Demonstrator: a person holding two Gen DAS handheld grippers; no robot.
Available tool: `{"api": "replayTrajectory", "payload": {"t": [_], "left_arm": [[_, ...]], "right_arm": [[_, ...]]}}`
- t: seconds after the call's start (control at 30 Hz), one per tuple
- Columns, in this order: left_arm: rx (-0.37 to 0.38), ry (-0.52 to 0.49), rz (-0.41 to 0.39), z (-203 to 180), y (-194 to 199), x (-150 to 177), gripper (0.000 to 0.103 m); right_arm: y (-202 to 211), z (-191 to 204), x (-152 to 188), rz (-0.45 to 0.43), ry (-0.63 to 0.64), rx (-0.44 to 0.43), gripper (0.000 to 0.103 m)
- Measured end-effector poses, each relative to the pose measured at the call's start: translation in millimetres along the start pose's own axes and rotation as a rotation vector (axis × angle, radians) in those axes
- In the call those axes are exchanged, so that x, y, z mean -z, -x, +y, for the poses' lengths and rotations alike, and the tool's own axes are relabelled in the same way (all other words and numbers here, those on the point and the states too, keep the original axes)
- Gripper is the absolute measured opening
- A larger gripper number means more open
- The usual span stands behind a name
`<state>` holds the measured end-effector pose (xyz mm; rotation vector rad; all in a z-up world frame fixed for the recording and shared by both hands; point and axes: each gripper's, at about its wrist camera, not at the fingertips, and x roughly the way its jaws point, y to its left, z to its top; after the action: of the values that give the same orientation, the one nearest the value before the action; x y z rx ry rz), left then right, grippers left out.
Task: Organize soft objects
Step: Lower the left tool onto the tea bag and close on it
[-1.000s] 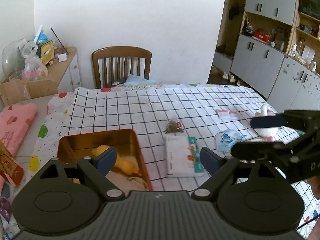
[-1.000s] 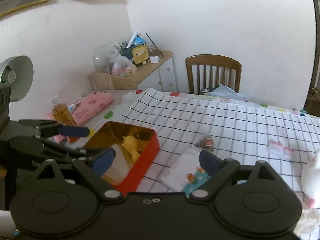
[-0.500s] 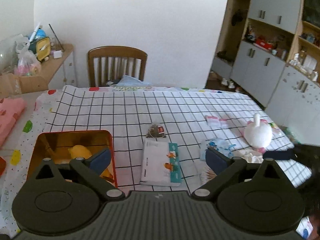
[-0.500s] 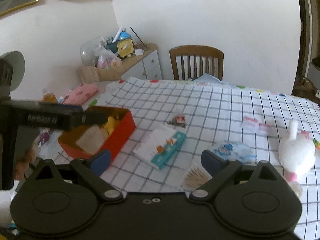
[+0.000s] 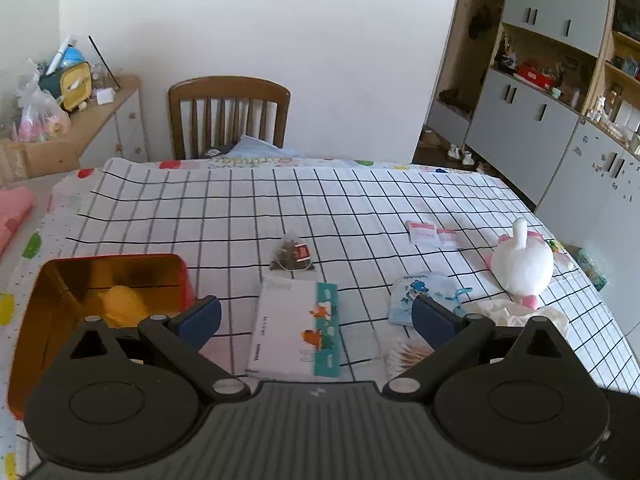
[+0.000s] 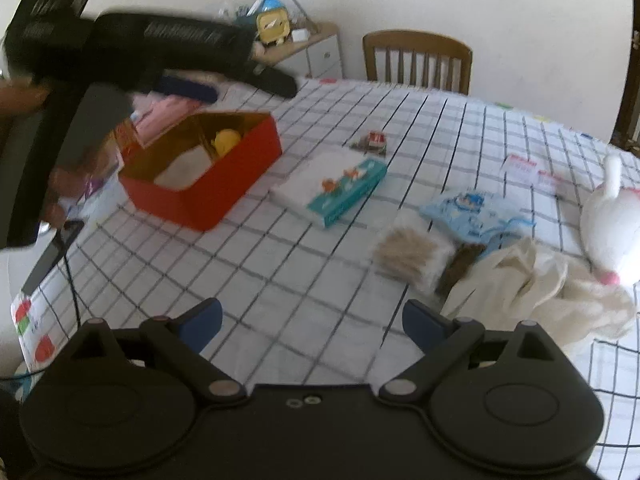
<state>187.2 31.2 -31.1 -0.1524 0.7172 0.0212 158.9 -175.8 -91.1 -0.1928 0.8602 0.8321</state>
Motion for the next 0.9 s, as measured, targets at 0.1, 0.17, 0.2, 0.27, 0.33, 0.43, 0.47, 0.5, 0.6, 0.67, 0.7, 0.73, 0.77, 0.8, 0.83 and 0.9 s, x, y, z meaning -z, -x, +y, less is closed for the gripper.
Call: {"api": "replayTrajectory", "payload": {"t": [0.1, 0.17, 0.2, 0.27, 0.33, 0.43, 0.47, 0.5, 0.6, 0.67, 0.7, 0.73, 0.77, 0.8, 0.83, 0.9], "left_arm": [[-0.001, 0.005, -0.002, -3.0, -13.6, -3.1, 0.102], [-0.011, -0.006, -0.003, -5.4, -22.5, -5.4, 0.102], [-0.016, -0.015, -0.004, -6.8, -27.4, -6.7, 0.102], [-0.025, -0.037, -0.008, -9.6, -36.7, -8.8, 0.102], [-0.035, -0.057, -0.005, -12.0, -47.1, -10.9, 0.102], [-0.053, -0.067, 0.016, -12.0, -67.6, -15.4, 0.102], [-0.062, -0.067, 0.019, -11.4, -74.3, -17.6, 0.102], [-0.068, -0.065, 0.02, -10.2, -80.5, -20.0, 0.102], [-0.063, -0.041, 0.022, -6.0, -99.3, -28.0, 0.102], [-0.074, -0.036, 0.027, -4.2, -111.1, -32.2, 0.102], [-0.078, -0.041, 0.028, -4.5, -116.7, -33.6, 0.102], [-0.084, -0.046, 0.03, -5.1, -122.1, -35.1, 0.102], [-0.089, -0.052, 0.032, -5.7, -127.7, -35.8, 0.102], [-0.09, -0.055, 0.036, -6.2, -132.8, -36.6, 0.102], [-0.09, -0.056, 0.04, -6.5, -137.2, -36.9, 0.102], [-0.098, -0.052, 0.051, -5.3, -147.8, -38.2, 0.102]], "right_arm": [[-11.3, -1.5, 6.1, 0.028, 0.011, -0.003, 0.097], [-19.0, -3.4, 8.3, 0.041, 0.01, -0.001, 0.097], [-23.1, -3.3, 10.4, 0.049, 0.011, 0.007, 0.097], [-29.4, -3.1, 13.2, 0.065, 0.021, 0.006, 0.097], [-34.6, -3.9, 15.8, 0.076, 0.023, 0.007, 0.097], [-41.0, -6.6, 18.5, 0.097, 0.018, -0.001, 0.097], [-42.1, -6.9, 19.1, 0.102, 0.018, -0.003, 0.097], [-43.2, -6.7, 19.9, 0.106, 0.021, -0.005, 0.097], [-46.7, -6.6, 22.6, 0.116, 0.023, -0.004, 0.097], [-49.3, -6.2, 24.4, 0.124, 0.026, 0.005, 0.097], [-50.5, -5.7, 25.3, 0.126, 0.032, 0.012, 0.097], [-51.8, -5.3, 25.6, 0.128, 0.038, 0.017, 0.097], [-52.9, -5.1, 25.9, 0.128, 0.044, 0.02, 0.098], [-54.0, -5.1, 25.8, 0.129, 0.046, 0.022, 0.098], [-55.0, -5.4, 25.5, 0.129, 0.045, 0.023, 0.098], [-56.9, -5.3, 24.7, 0.129, 0.042, 0.026, 0.1]]}}
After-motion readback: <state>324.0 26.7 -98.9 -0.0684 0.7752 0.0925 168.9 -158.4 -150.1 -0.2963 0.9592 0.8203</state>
